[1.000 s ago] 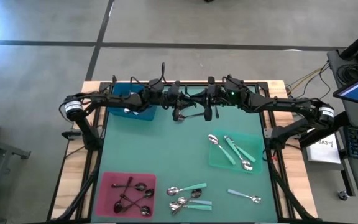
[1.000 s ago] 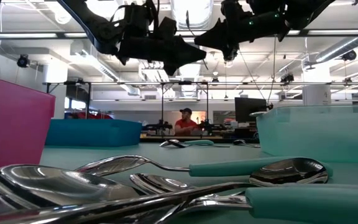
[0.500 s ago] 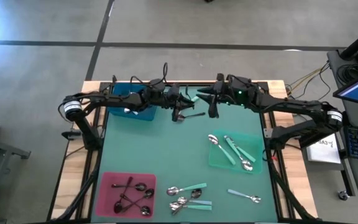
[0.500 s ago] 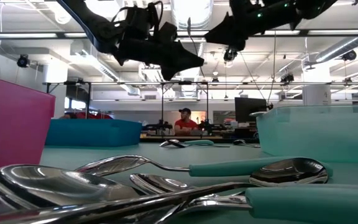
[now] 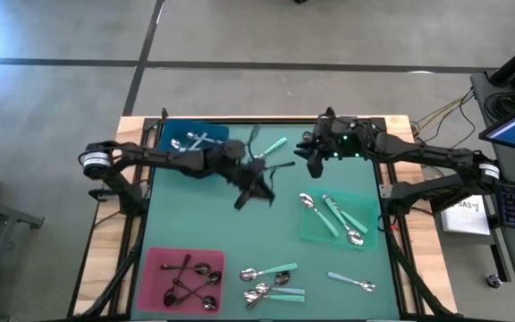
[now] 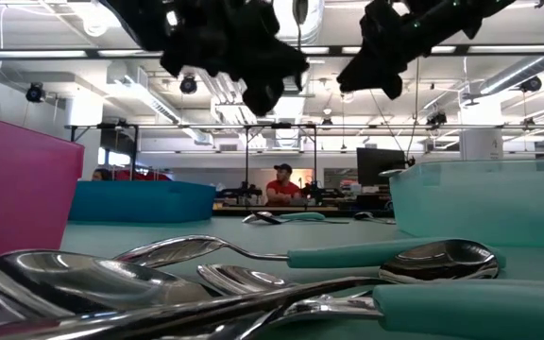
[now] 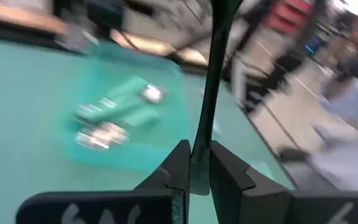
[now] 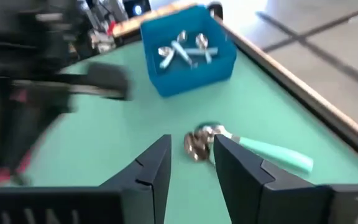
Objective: Sort silverware by color (type)
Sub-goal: Put the black spoon into the pink bin
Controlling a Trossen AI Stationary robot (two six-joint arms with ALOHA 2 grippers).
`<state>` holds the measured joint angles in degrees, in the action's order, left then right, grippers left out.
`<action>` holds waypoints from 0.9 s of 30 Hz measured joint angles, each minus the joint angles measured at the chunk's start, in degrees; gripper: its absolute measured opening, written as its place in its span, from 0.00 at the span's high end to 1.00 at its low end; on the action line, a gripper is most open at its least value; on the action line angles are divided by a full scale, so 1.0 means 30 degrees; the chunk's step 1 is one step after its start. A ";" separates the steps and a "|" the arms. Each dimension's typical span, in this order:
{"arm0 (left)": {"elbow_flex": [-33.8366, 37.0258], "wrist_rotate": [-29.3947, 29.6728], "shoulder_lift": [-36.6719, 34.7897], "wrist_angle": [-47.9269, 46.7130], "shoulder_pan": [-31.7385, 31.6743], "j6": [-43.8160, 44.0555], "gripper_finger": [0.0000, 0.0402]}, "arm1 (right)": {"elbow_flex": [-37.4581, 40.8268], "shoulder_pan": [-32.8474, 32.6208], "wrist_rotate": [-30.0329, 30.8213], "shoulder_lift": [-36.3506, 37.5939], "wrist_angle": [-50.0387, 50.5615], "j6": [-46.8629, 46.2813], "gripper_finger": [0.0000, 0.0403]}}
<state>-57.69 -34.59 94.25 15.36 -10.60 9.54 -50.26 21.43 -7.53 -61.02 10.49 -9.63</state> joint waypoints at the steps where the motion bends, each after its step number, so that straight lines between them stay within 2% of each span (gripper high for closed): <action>1: 0.0000 -0.0050 -0.0160 -0.0573 0.0479 -0.0022 0.95 | 0.0001 -0.0080 0.0007 -0.0108 0.0224 -0.0194 0.73; 5: -0.0120 0.0384 -0.1357 -0.3045 0.2220 0.0007 0.95 | 0.0007 -0.0596 -0.0001 -0.0490 0.0676 -0.0441 0.75; 9: -0.0117 0.1909 -0.2751 -0.6229 0.4506 0.0763 0.95 | 0.0007 -0.1391 0.0000 -0.0917 0.0647 -0.1211 0.76; 14: -0.0160 0.6122 -0.4610 -0.9881 0.8283 0.3254 0.95 | 0.0030 -0.2711 0.0007 -0.1206 0.0857 -0.1569 0.78; 17: -0.0160 0.8167 -0.5659 -1.2515 1.0640 0.6548 0.95 | 0.0066 -0.3552 0.0010 -0.1199 0.0820 -0.2130 0.80; 22: -0.0154 1.0408 -0.7243 -1.7174 1.4602 1.4471 0.94 | 0.0087 -0.4744 0.0015 -0.1243 0.0835 -0.2771 0.81; 27: -0.0138 1.0783 -0.7398 -2.0594 1.8006 2.0685 0.94 | 0.0174 -0.5511 0.0029 -0.1490 0.0911 -0.3476 0.82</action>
<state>-58.11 -2.24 72.06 -46.42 43.42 71.60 -49.74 4.89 -7.44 -65.49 13.22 -20.05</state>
